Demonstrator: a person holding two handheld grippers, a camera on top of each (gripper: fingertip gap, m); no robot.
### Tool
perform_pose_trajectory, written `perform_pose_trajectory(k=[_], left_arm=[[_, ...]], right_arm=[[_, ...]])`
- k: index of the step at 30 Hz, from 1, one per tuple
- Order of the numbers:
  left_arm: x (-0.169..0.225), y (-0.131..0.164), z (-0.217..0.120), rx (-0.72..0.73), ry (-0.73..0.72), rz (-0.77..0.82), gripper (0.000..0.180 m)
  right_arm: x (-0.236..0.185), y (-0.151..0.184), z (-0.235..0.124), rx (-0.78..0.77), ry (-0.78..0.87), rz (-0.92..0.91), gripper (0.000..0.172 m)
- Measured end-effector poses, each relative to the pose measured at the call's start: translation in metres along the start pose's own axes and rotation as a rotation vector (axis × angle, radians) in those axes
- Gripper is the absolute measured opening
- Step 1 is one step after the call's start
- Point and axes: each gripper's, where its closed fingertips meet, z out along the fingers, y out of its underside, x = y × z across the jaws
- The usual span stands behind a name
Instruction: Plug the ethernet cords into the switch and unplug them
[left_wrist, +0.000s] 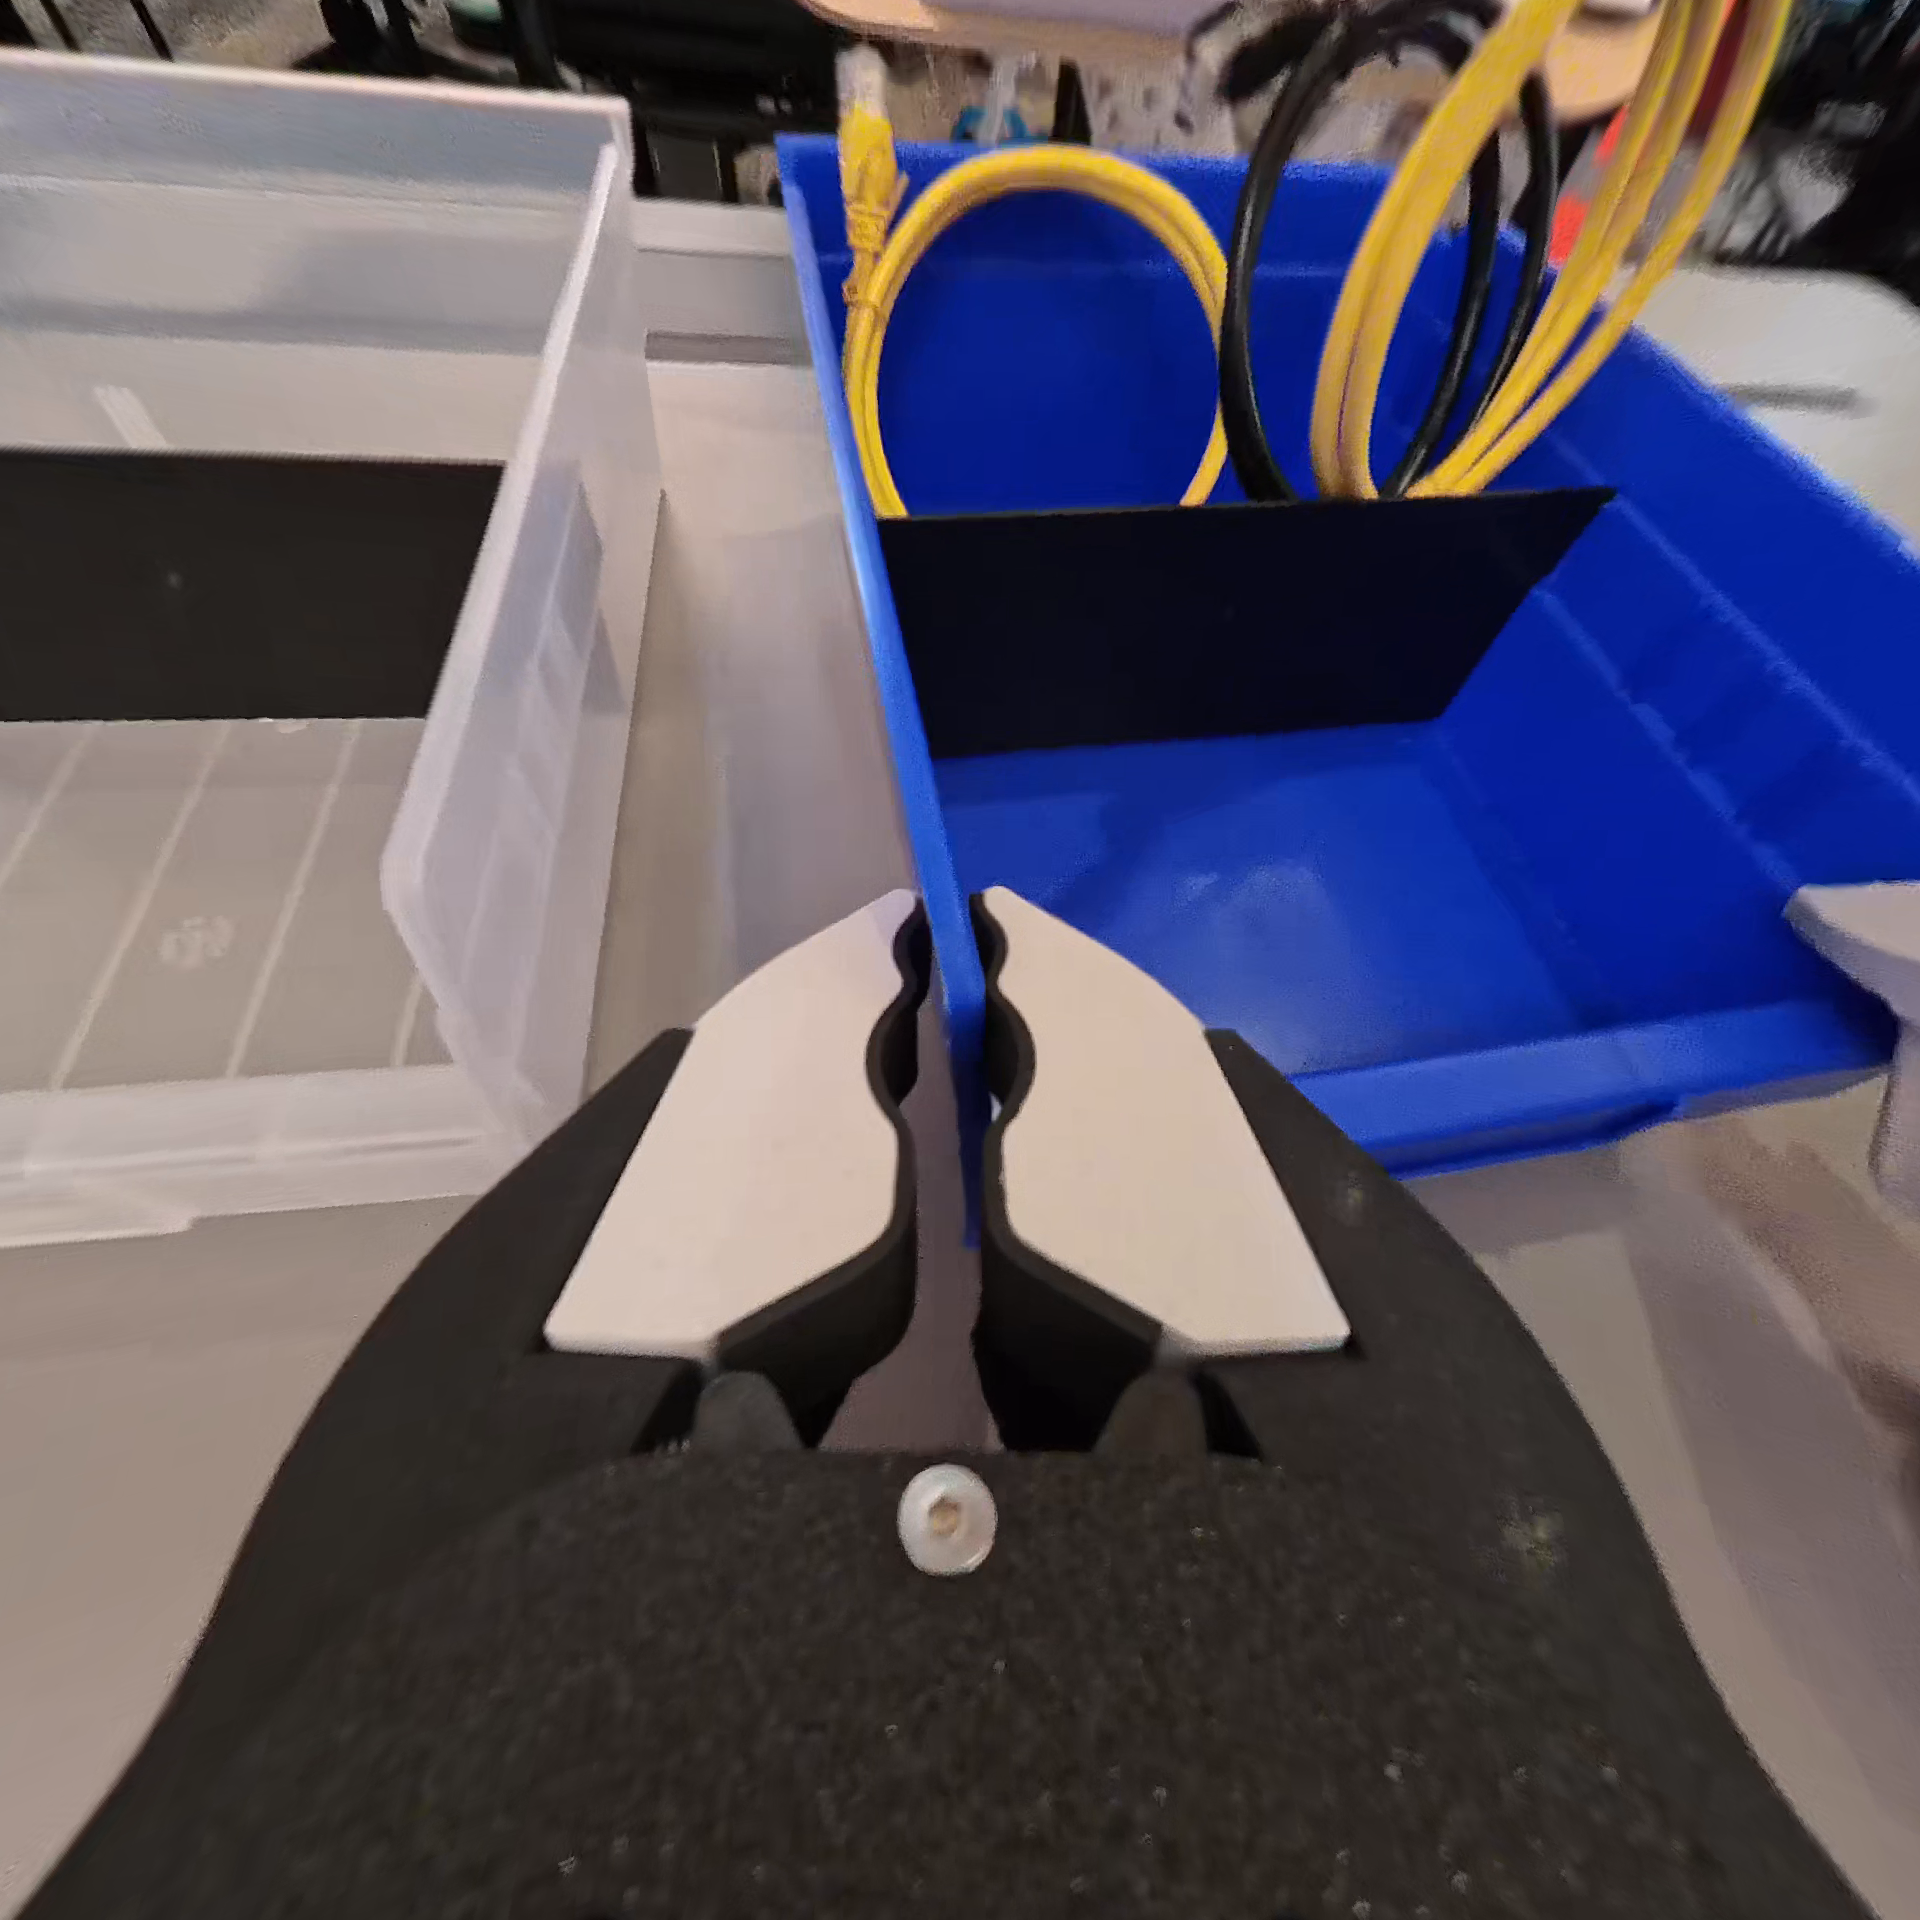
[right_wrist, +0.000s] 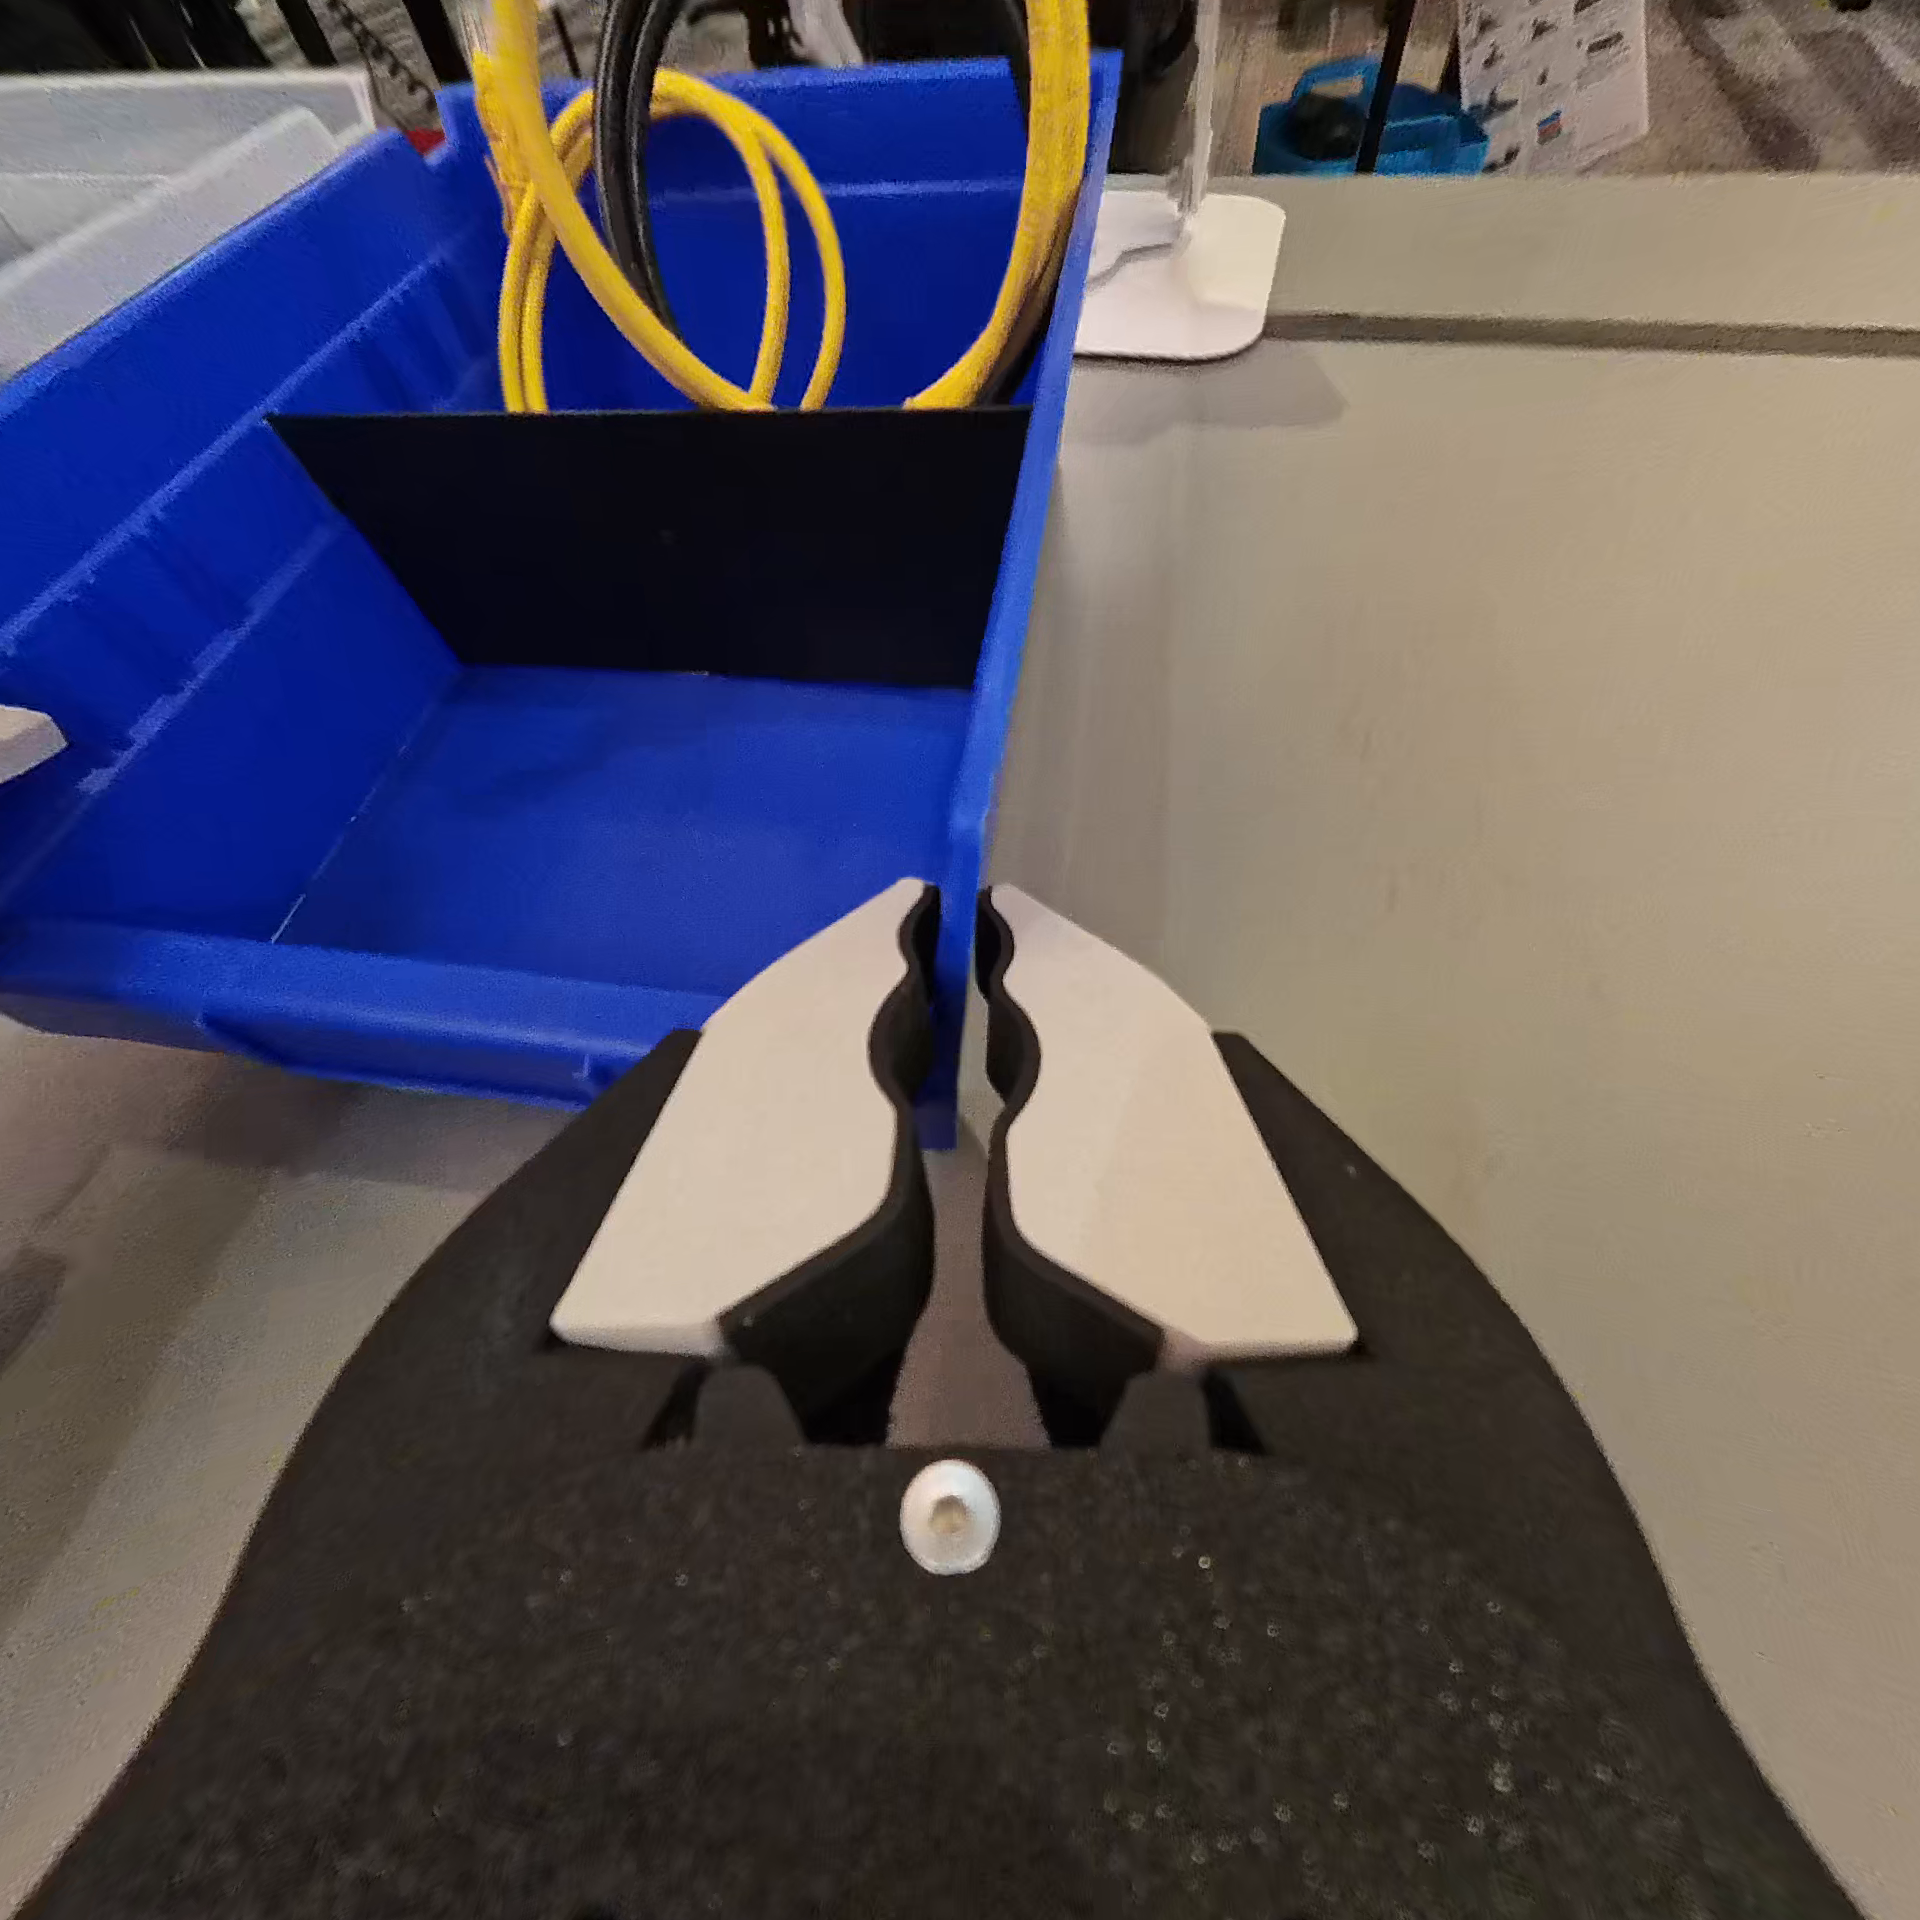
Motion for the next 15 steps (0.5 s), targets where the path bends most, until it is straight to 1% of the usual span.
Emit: perform_pose_trajectory(k=[2,3,4,6,7,9,10,11,12,13,15], left_arm=[[0.003,0.001,-0.002,0.028,0.053,-0.055,0.011],[0.005,0.003,-0.002,0.01,0.092,-0.082,0.014],[0.007,0.006,-0.004,-0.016,0.133,-0.106,0.02],[0.005,0.004,-0.011,-0.03,0.2,-0.146,0.034],[0.002,0.001,-0.018,-0.019,0.222,-0.158,0.035],[-0.007,-0.005,-0.038,0.007,0.256,-0.156,0.035],[-0.014,-0.006,-0.05,0.019,0.266,-0.144,0.03],[-0.025,-0.007,-0.064,0.03,0.266,-0.131,0.016],[-0.042,-0.008,-0.077,0.046,0.245,-0.128,0.014],[-0.062,-0.01,-0.091,0.067,0.228,-0.134,0.014],[-0.111,-0.011,-0.112,0.079,0.173,-0.156,0.024]], right_arm=[[0.0,0.002,-0.004,0.008,-0.045,0.004,0.006],[-0.001,0.002,-0.007,0.011,-0.075,-0.004,0.007],[-0.003,0.0,-0.013,0.027,-0.108,-0.025,0.008],[0.0,-0.004,-0.027,0.064,-0.147,-0.089,0.016],[0.003,-0.007,-0.035,0.079,-0.162,-0.114,0.019],[0.006,-0.014,-0.049,0.095,-0.198,-0.106,0.02],[0.003,-0.021,-0.056,0.122,-0.233,-0.109,0.019],[-0.001,-0.028,-0.063,0.142,-0.263,-0.124,0.019],[-0.007,-0.031,-0.069,0.146,-0.289,-0.149,0.019],[-0.015,-0.034,-0.073,0.142,-0.312,-0.18,0.017],[-0.032,-0.037,-0.08,0.142,-0.345,-0.223,0.016]])
